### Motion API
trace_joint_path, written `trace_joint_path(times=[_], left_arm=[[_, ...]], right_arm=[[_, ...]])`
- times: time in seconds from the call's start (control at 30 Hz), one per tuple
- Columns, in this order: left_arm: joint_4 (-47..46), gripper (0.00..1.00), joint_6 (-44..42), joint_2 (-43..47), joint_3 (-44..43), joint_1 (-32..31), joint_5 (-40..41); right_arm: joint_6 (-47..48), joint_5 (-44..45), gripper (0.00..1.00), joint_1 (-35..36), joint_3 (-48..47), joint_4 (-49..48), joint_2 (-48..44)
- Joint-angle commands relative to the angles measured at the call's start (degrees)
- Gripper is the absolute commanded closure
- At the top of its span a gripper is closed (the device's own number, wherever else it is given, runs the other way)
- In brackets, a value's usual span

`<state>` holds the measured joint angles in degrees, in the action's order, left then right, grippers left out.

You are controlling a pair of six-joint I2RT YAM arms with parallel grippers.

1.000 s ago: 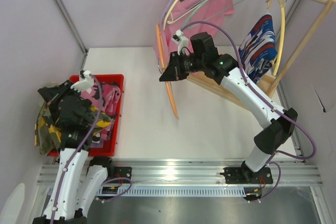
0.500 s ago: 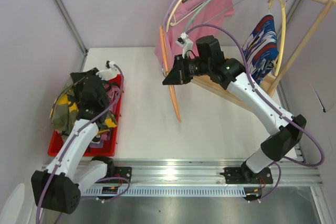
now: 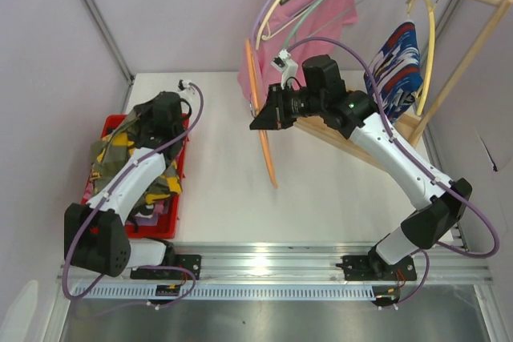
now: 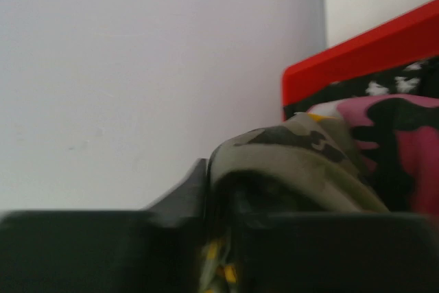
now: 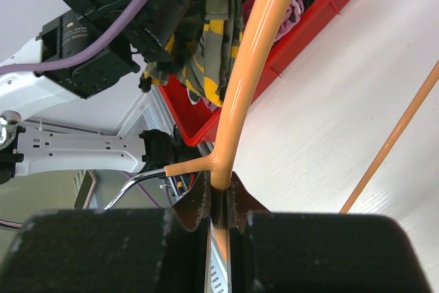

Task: Remove the trousers from the hanger
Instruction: Place the trousers into the basket

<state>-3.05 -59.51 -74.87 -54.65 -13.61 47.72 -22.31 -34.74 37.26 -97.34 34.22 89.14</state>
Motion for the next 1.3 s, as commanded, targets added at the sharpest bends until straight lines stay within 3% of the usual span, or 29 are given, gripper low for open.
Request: trace_joint_path(times=[0.0,0.07,0.1,0.13,0.17,0.4,0.57,0.8,1.03,1.17,1.27], left_arm=[[11.18,0.68,13.76,2.79,-4.93,-1.42,-4.03],[15.51,0.45,18.17,3.76,-5.72,-2.39,-7.62],[17.62,0.28,23.42,4.46,-7.73,-2.65,-9.04],[21.99,0.18,25.99,5.78,-8.53,-2.83,-10.36],[23.77,0.01,28.63,6.66,-10.11,-2.92,-11.85],[35.20,0.01,50.85,14.75,-19.61,-2.39,-17.41],[47.32,0.01,70.27,15.90,-25.42,6.47,-19.59],[46.65,0.01,86.82,23.17,-8.91,26.23,-30.67],[49.45,0.00,105.44,27.93,3.40,37.76,-31.12],[54.63,0.01,111.70,30.31,4.82,44.88,-28.93],[53.94,0.01,114.26,32.94,7.71,45.69,-29.96]], right_arm=[[0.15,2.66,1.00,-0.43,-0.48,-2.23,-3.54],[0.07,2.40,1.00,-0.52,-0.57,-2.14,-3.54],[0.16,2.14,1.00,-0.43,-0.83,-2.05,-3.45],[0.07,1.96,1.00,-0.52,-0.92,-2.14,-3.45],[0.07,1.78,1.00,-0.43,-1.01,-2.14,-3.36],[0.68,2.22,1.00,1.59,-1.89,-1.61,-3.54],[0.77,3.10,1.00,3.52,-2.15,-1.26,-2.92],[1.03,3.28,1.00,4.67,-2.42,-0.82,-2.31],[2.09,3.28,1.00,5.72,-4.43,2.16,-0.55],[2.97,3.72,1.00,6.07,-7.51,5.24,1.38],[2.88,4.51,1.00,6.34,-9.71,6.74,3.05]])
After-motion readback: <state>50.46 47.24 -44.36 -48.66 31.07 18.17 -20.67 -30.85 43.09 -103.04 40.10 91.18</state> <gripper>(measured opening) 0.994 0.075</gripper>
